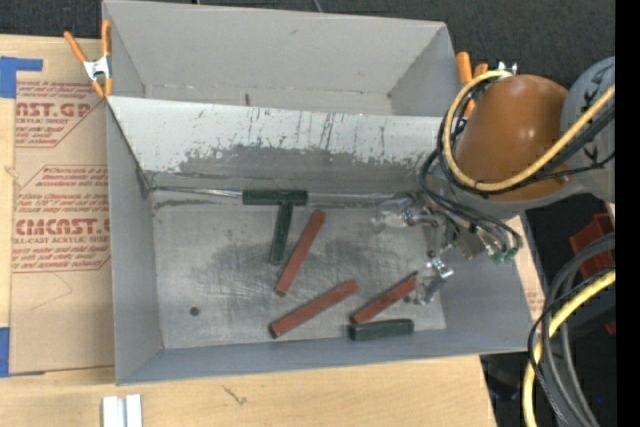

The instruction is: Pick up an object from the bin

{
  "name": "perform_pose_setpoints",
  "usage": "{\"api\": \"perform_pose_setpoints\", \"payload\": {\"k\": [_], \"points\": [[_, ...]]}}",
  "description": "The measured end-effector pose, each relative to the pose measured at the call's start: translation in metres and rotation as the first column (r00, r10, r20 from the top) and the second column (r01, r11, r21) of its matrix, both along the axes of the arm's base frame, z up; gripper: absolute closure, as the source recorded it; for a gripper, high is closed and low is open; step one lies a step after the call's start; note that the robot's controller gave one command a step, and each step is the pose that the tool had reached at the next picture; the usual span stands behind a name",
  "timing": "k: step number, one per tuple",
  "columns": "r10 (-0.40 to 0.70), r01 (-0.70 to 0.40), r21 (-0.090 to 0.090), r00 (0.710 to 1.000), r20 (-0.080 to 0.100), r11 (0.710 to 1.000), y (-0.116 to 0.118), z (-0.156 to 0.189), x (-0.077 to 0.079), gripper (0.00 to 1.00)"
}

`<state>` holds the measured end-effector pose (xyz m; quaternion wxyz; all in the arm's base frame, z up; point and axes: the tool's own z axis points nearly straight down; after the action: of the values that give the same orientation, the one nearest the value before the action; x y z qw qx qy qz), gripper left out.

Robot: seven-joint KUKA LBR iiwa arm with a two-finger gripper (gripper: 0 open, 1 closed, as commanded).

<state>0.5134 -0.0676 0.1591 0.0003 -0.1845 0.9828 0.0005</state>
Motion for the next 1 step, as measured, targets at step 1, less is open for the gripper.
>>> {"api": "perform_pose_setpoints", "payload": {"k": [1], "points": [[0.100,-0.100,0.001,0.995,0.000,0.995,0.0754,-0.0314,-0.0071,0.00]]}}
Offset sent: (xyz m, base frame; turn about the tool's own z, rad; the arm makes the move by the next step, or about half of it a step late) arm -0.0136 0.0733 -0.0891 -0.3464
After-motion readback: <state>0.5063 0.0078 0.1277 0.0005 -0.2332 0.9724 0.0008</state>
